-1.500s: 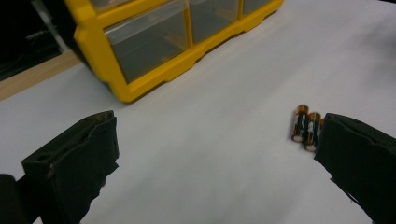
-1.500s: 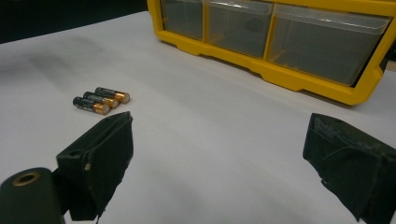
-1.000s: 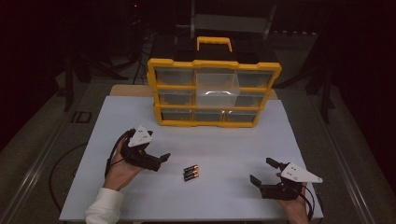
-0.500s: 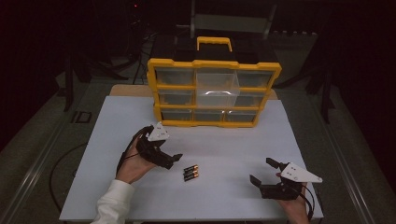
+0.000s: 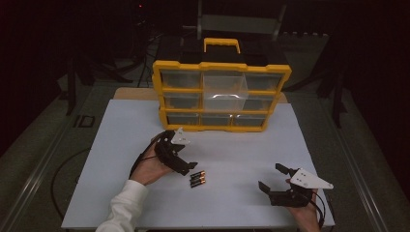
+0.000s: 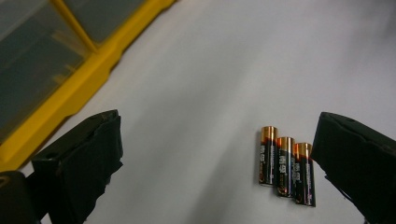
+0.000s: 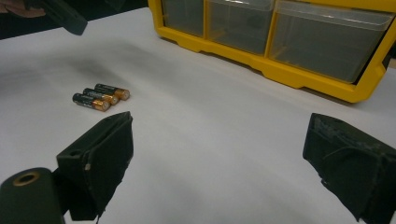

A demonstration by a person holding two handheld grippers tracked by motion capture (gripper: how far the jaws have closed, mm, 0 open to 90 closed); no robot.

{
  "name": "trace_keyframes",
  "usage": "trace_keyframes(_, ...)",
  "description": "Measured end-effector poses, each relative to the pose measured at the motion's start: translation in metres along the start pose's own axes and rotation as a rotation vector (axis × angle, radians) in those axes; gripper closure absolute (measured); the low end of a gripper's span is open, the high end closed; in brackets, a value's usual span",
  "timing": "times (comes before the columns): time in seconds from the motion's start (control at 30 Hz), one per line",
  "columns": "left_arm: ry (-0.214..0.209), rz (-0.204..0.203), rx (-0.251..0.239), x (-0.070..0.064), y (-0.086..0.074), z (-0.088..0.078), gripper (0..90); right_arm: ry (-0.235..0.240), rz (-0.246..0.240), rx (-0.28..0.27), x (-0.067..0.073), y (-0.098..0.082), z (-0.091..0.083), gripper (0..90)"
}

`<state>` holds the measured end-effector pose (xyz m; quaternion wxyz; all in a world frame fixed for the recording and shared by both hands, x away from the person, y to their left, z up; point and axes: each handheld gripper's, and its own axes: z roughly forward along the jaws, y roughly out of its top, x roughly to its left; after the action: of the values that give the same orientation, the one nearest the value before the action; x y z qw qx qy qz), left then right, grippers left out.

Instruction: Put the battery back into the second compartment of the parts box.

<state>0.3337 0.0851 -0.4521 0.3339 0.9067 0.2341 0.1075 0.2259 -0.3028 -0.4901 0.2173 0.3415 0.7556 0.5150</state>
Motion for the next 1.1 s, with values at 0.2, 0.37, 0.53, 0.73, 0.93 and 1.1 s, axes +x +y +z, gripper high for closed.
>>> trace_keyframes(0.2,-0.027,0.013,0.049,-0.002,0.004,0.01,3.0,0.006,0.0,-0.003,0.0,0.0,0.0,8.5)
trace_keyframes(0.37,-0.047,0.025,0.087,-0.004,0.006,0.018,3.4,0.007,0.001,0.002,0.0,0.0,0.001,8.5)
trace_keyframes(0.53,-0.059,0.041,0.119,-0.007,0.009,0.025,4.0,0.006,-0.003,0.004,0.0,0.0,0.001,8.6)
trace_keyframes(0.73,-0.076,0.038,0.144,-0.009,0.01,0.031,5.8,0.005,-0.006,0.006,0.0,0.0,0.001,8.5)
trace_keyframes(0.93,-0.062,0.045,0.169,-0.012,0.01,0.038,11.8,0.005,-0.009,0.009,0.001,0.0,0.001,8.5)
trace_keyframes(1.1,-0.097,0.059,0.173,-0.015,0.009,0.04,25.0,0.003,-0.009,0.009,0.001,0.0,0.001,8.6)
